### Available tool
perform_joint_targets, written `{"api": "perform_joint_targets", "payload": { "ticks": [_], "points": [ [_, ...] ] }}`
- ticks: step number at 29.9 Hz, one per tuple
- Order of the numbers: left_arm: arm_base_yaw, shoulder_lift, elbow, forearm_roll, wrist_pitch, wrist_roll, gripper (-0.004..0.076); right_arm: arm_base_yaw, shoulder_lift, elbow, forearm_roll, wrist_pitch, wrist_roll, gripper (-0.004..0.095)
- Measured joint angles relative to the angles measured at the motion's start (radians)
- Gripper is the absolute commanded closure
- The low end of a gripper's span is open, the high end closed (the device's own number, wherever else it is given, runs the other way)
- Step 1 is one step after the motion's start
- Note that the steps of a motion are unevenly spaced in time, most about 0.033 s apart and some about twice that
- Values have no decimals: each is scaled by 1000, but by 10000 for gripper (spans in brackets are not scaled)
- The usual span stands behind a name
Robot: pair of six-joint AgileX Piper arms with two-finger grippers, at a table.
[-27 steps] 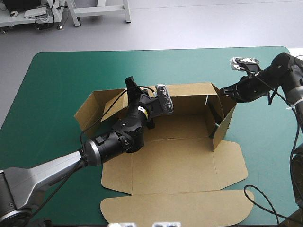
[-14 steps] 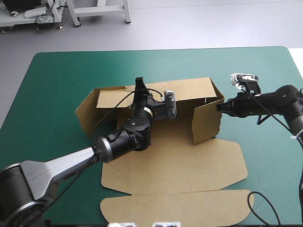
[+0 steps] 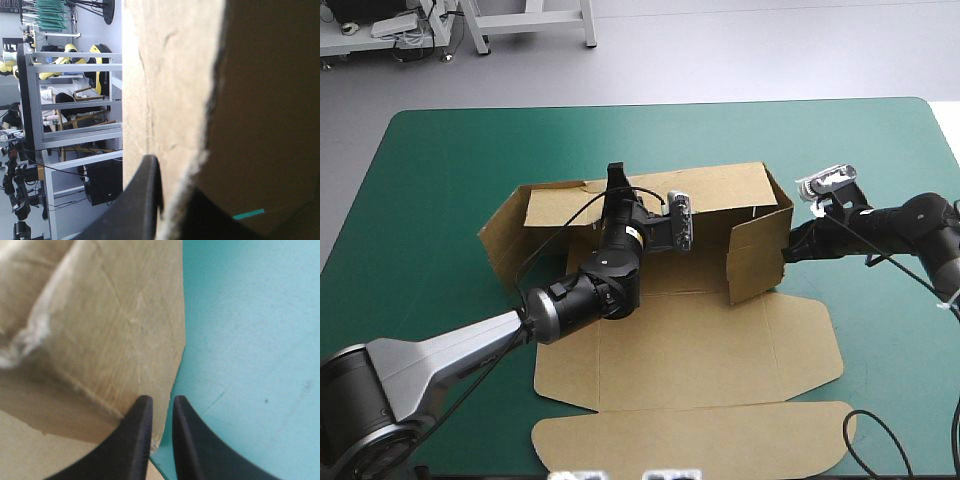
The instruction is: Fold the box
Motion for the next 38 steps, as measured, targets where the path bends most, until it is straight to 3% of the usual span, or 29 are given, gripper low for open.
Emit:
{"api": "perform_joint_targets", "payload": {
  "ticks": [5, 14, 22, 31, 34, 38],
  "points": [
    [0, 0, 0, 1, 0, 0, 733, 0, -3, 0, -46, 44, -24, 522],
    [0, 1, 0, 2, 0, 0, 733, 0, -3, 0, -51, 75, -99, 520],
    [0, 2, 0, 2, 0, -5, 733, 0, 9, 0, 136, 58, -205, 520],
    [2, 2, 0, 4, -3, -24, 733, 0, 62, 0, 238, 63, -259, 524],
    [2, 2, 0, 4, -4, -24, 733, 0, 88, 0, 265, 73, -261, 600],
    [4, 2, 0, 4, -10, -24, 733, 1, 112, -1, 304, 79, -266, 897]
  ]
}}
